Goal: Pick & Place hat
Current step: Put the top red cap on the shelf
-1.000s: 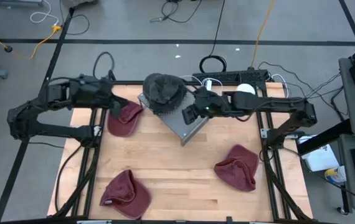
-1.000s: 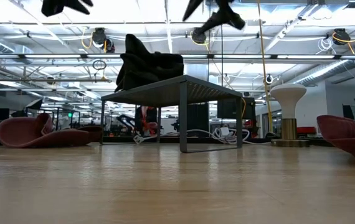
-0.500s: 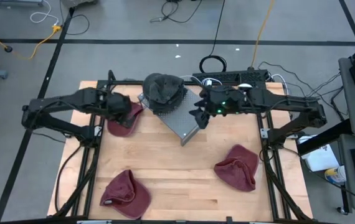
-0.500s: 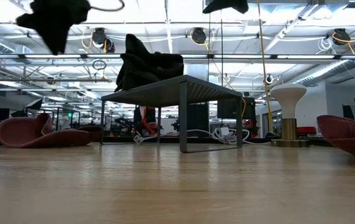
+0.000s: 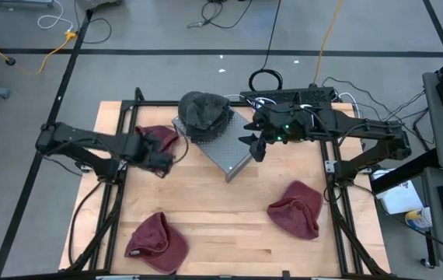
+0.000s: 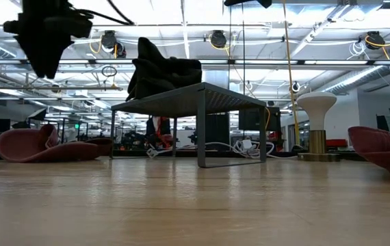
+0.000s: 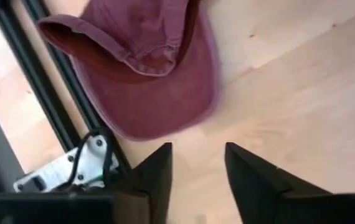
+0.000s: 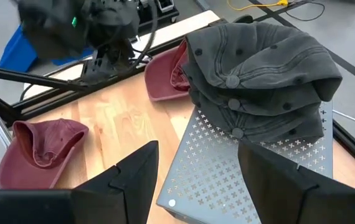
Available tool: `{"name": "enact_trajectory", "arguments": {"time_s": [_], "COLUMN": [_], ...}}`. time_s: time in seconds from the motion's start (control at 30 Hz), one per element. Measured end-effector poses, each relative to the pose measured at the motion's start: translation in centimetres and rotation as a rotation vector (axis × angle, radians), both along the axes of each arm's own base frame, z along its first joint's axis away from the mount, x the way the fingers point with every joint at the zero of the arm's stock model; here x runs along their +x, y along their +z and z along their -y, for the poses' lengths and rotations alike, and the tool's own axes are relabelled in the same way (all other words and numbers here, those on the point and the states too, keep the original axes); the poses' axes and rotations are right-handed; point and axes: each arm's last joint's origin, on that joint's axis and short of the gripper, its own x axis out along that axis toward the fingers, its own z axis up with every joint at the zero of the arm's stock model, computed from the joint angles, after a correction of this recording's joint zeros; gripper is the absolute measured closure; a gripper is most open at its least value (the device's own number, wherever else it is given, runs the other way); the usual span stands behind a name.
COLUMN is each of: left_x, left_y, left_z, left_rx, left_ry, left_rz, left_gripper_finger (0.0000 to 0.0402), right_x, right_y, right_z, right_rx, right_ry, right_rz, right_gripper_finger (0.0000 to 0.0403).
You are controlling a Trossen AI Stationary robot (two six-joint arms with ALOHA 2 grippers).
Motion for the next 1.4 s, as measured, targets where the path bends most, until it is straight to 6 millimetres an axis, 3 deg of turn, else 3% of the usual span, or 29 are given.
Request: {"name": "enact_trajectory", "arguments": {"time_s": [0.27, 0.5, 0.73, 0.93, 1.17, 1.4], "left_x": [-0.5, -0.4, -1.1, -1.2, 0.3, 0.6], "left_y": [-3.2, -8.1, -11.9, -13.0, -14.8, -16.3], "left_z": [3.4, 4.4, 3.5, 2.5, 1.5, 0.1], "left_rx": [0.254, 0.201, 0.195, 0.266, 0.339, 0.412], "left_ry": [-0.054, -0.094, -0.052, -0.061, -0.113, -0.049], "left_rz": [0.137, 0.242, 0.276, 0.236, 0.162, 0.068], "left_gripper_finger": [0.0171, 0.0148, 0.0147, 0.0147, 0.0147, 0.0147], "right_x": [0.0, 0.0, 0.0, 0.2, 0.4, 0.4], "right_y": [0.0, 0.0, 0.0, 0.3, 0.6, 0.6], "right_z": [0.0, 0.0, 0.0, 0.0, 0.0, -0.1], "right_rx": [-0.020, -0.019, -0.021, -0.022, -0.024, -0.023], "right_ry": [0.013, 0.012, 0.011, 0.010, 0.008, 0.012], "right_rz": [-0.005, -0.005, -0.002, 0.036, 0.070, 0.070], "right_gripper_finger": [0.0190, 0.0190, 0.0191, 0.0191, 0.0191, 0.0191]}}
